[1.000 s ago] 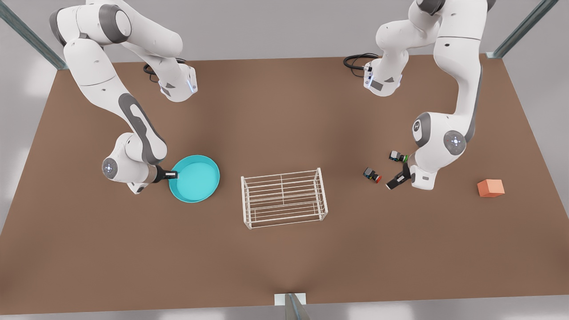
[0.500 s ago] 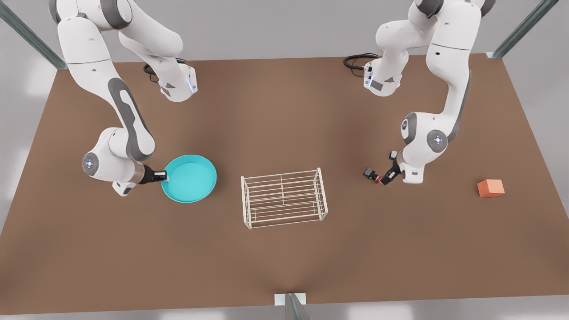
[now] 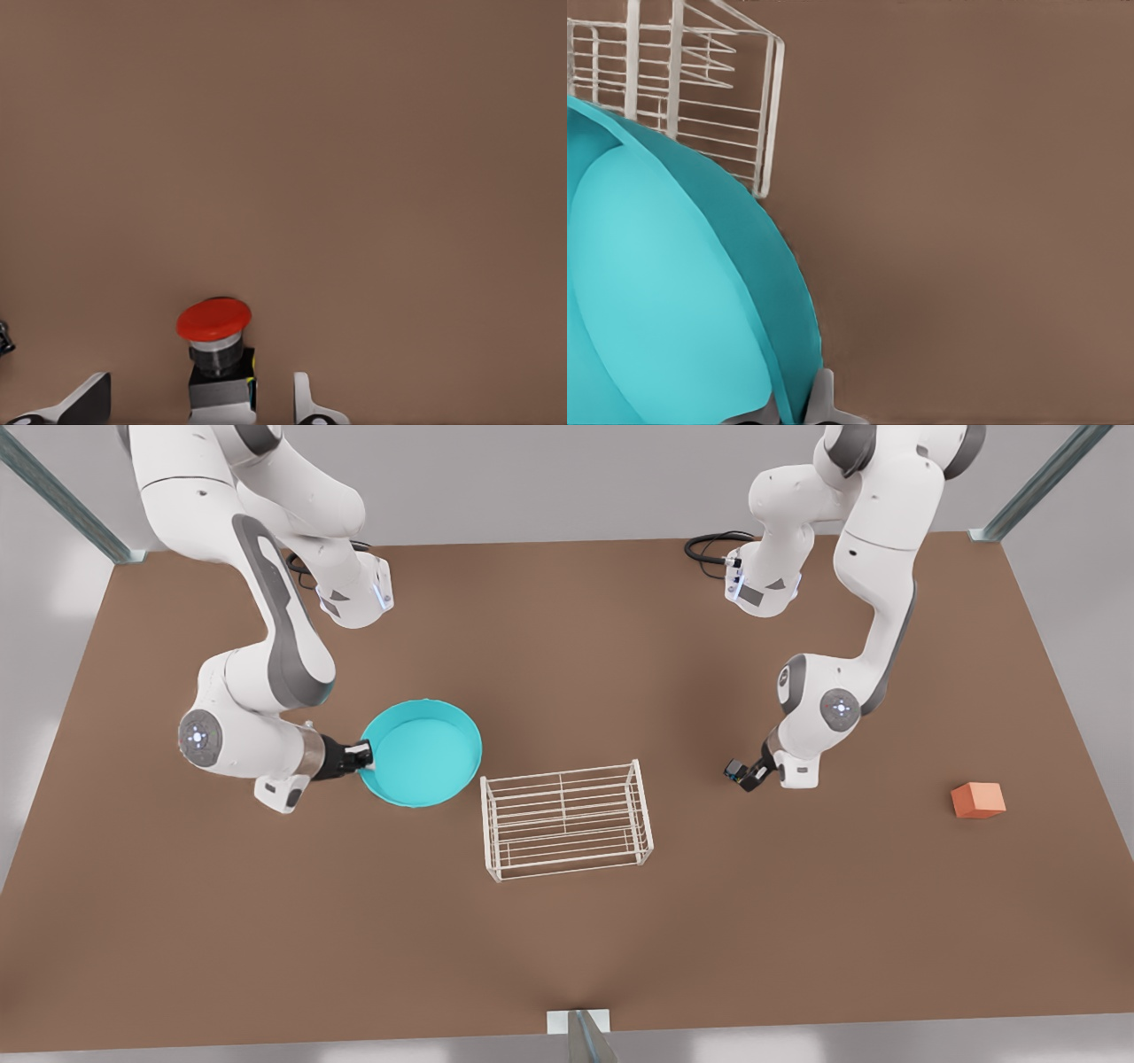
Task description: Place the plate on the shelf with right arm and place the red button switch in the plate with left arm
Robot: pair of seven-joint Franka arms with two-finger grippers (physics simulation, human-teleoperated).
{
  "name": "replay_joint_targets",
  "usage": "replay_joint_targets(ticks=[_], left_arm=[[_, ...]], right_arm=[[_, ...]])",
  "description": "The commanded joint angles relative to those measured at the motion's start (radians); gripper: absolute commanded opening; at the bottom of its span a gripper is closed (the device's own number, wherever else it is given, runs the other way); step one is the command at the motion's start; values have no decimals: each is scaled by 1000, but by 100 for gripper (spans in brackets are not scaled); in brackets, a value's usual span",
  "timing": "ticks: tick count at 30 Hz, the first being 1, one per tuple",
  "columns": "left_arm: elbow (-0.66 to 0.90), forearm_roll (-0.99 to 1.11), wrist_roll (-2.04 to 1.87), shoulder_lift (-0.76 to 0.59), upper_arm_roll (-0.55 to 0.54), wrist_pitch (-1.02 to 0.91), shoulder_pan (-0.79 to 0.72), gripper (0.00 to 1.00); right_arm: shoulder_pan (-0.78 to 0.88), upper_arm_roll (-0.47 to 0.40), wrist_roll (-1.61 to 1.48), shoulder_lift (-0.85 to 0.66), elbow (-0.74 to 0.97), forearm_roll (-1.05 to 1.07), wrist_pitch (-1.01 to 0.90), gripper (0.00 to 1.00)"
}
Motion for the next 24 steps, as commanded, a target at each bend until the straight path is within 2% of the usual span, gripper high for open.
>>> replay_joint_targets(ticks=[1, 4, 8, 12, 15, 21, 24], left_arm=[[-1, 2, -101, 8, 1, 47, 0, 100], [-14, 2, -101, 24, 1, 76, 0, 100], [-34, 4, -99, 24, 1, 87, 0, 100], [-34, 31, -101, 35, 1, 87, -3, 100], [-34, 31, -115, 49, 1, 90, -29, 100], [-34, 33, -131, 61, 1, 108, -40, 100], [-34, 38, -131, 63, 1, 108, -40, 93]], right_arm=[[5, 55, 483, 5, 22, -23, -77, 11], [129, 58, 693, 100, 141, -80, -65, 11], [184, 58, 802, 240, 272, -134, -43, 11], [238, 58, 891, 284, 296, -134, 29, 12], [319, 55, 995, 352, 381, -135, 95, 12], [345, 43, 989, 433, 407, -204, 242, 13], [354, 46, 1006, 447, 414, -215, 242, 13]])
